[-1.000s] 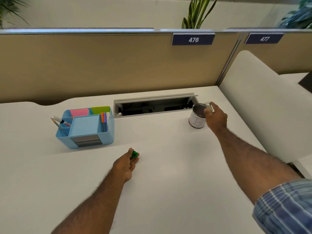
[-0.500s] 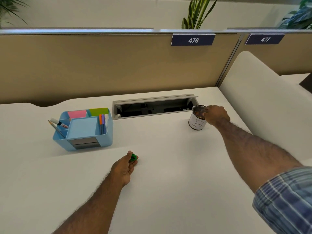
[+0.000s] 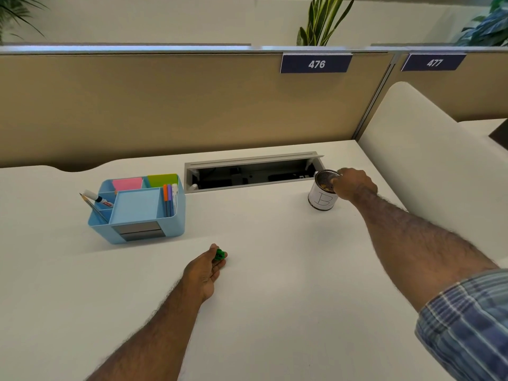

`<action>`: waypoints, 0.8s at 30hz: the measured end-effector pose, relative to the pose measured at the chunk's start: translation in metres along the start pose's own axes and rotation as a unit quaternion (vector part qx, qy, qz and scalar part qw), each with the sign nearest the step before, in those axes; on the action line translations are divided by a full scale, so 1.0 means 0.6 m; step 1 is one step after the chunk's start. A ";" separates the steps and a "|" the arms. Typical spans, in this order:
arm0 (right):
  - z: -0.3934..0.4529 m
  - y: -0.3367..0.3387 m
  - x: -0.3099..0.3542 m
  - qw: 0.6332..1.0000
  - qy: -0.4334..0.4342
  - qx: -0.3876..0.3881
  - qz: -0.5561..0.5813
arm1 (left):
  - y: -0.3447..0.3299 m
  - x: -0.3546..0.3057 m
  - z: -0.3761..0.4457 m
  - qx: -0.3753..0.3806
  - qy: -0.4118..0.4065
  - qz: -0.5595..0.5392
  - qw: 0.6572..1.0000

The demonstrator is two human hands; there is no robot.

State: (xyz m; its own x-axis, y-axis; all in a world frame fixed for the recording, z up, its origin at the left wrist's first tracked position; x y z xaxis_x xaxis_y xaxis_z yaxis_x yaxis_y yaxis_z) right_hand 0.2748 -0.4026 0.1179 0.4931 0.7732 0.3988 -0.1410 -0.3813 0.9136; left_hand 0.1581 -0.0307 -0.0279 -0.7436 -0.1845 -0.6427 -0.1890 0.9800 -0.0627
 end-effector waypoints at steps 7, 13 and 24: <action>-0.006 -0.002 0.002 1.000 -0.012 0.014 -0.023 | -0.001 0.002 -0.003 -0.001 0.001 0.002 1.000; -0.011 -0.003 -0.007 1.000 -0.026 -0.004 -0.005 | -0.001 0.005 -0.002 -0.001 0.001 0.000 1.000; -0.093 -0.051 0.020 0.922 -0.004 -0.100 0.374 | -0.001 0.007 -0.001 -0.002 -0.001 -0.019 1.000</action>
State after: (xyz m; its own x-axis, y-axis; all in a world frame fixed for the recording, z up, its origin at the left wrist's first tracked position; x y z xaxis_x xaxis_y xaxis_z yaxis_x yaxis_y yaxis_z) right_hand 0.2372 -0.3531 0.0990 0.2006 0.3272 0.9234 -0.5988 -0.7051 0.3799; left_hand 0.1549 -0.0323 -0.0301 -0.7338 -0.2224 -0.6419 -0.2208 0.9717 -0.0842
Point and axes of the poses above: each hand's wrist, its own z-axis towards the middle knuckle, its own y-axis out of the back of the hand, x = y × z, the point moved 5 cm from there along z, towards the middle knuckle, and after that the axes turned 10 degrees about z, right-handed, at the moved point
